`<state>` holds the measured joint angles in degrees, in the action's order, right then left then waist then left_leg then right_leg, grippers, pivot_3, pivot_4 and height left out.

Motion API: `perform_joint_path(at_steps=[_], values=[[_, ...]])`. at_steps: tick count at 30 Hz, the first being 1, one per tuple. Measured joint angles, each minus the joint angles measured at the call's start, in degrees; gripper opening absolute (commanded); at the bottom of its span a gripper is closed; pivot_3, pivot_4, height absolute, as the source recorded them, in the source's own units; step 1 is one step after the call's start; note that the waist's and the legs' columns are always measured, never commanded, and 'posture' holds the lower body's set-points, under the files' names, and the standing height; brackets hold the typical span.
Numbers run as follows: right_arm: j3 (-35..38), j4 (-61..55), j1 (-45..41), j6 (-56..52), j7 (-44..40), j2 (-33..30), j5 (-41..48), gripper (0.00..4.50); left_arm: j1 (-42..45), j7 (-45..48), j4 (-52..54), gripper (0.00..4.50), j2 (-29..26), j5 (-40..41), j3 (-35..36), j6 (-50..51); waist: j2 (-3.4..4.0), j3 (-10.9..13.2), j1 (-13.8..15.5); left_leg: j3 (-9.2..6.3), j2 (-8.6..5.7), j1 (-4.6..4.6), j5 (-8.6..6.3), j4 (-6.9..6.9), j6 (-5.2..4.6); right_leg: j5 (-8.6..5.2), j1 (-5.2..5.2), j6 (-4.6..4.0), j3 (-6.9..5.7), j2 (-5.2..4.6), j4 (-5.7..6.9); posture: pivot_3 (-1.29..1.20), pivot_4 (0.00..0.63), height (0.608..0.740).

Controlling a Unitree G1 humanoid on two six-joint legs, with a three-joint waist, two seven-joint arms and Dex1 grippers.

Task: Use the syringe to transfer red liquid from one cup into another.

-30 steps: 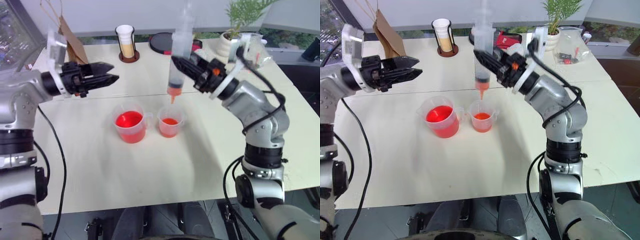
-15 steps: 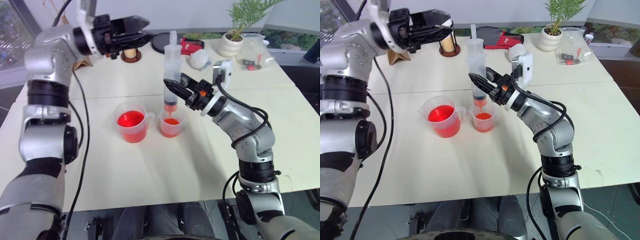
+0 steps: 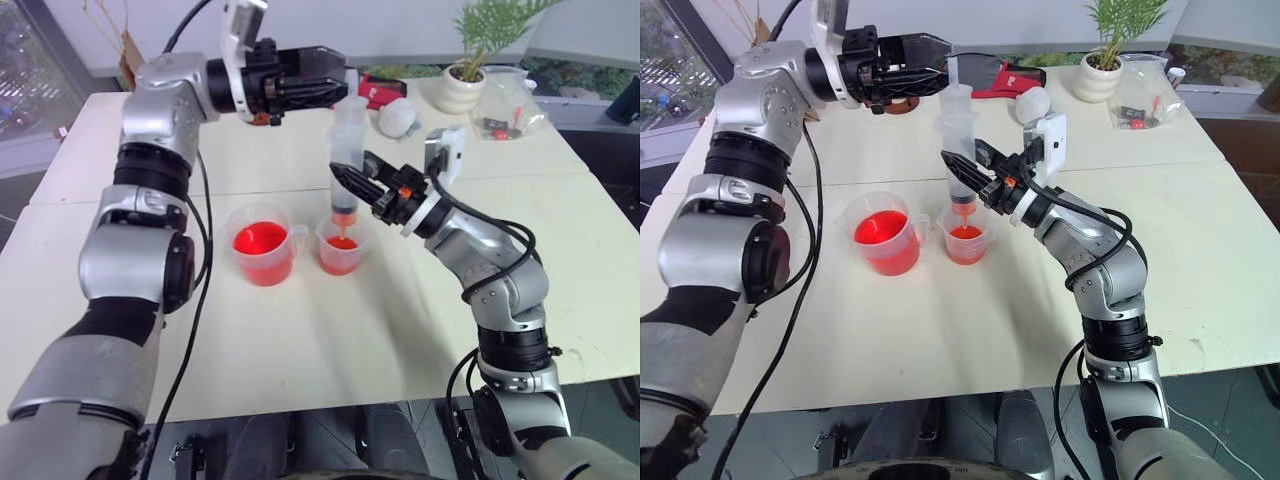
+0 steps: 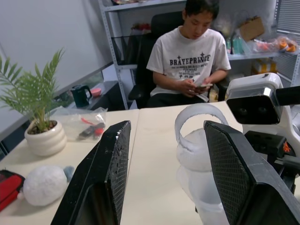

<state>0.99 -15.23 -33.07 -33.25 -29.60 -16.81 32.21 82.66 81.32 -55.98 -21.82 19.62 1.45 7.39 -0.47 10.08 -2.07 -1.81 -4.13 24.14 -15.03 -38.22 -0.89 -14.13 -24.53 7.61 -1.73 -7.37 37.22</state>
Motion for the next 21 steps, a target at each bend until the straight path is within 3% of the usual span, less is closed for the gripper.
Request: perform_joint_path(at_steps=[3,4,12,21], values=[[-0.1,-0.6,0.1,0.0,0.1,0.0,0.0,1.33,0.4,0.3,-1.0,0.26,1.3,-0.2,0.3,-0.6,-0.01,0.0,0.0,0.0,0.0,0.01,-0.01,0.0,-0.01,0.0,0.0,0.0,0.0,0.0,0.0,0.0,0.15,0.737],[0.1,-0.6,0.3,0.0,0.3,0.0,-0.2,1.33,0.4,0.7,-1.2,0.09,1.6,-0.2,0.3,-0.7,-0.01,0.0,0.1,0.01,-0.01,0.01,-0.01,0.0,-0.02,0.0,0.0,0.0,0.0,0.0,0.0,0.0,0.15,0.737],[-0.1,-0.7,0.9,0.5,-0.2,-0.4,-0.5,1.33,0.4,2.5,-1.1,0.09,2.0,-0.5,0.3,-0.1,-0.01,0.0,-0.1,0.0,0.01,0.01,-0.01,0.0,-0.02,0.0,0.0,0.0,0.0,0.01,0.0,0.0,0.15,0.737],[-0.4,-1.0,0.9,-1.3,-0.7,-2.3,-0.3,1.33,-5.3,1.8,8.1,0.09,2.8,-1.0,-0.1,1.7,-0.01,0.0,-0.1,-0.01,0.02,0.01,-0.01,-0.01,-0.02,0.0,0.0,0.0,0.0,0.01,0.0,0.0,0.15,0.737]])
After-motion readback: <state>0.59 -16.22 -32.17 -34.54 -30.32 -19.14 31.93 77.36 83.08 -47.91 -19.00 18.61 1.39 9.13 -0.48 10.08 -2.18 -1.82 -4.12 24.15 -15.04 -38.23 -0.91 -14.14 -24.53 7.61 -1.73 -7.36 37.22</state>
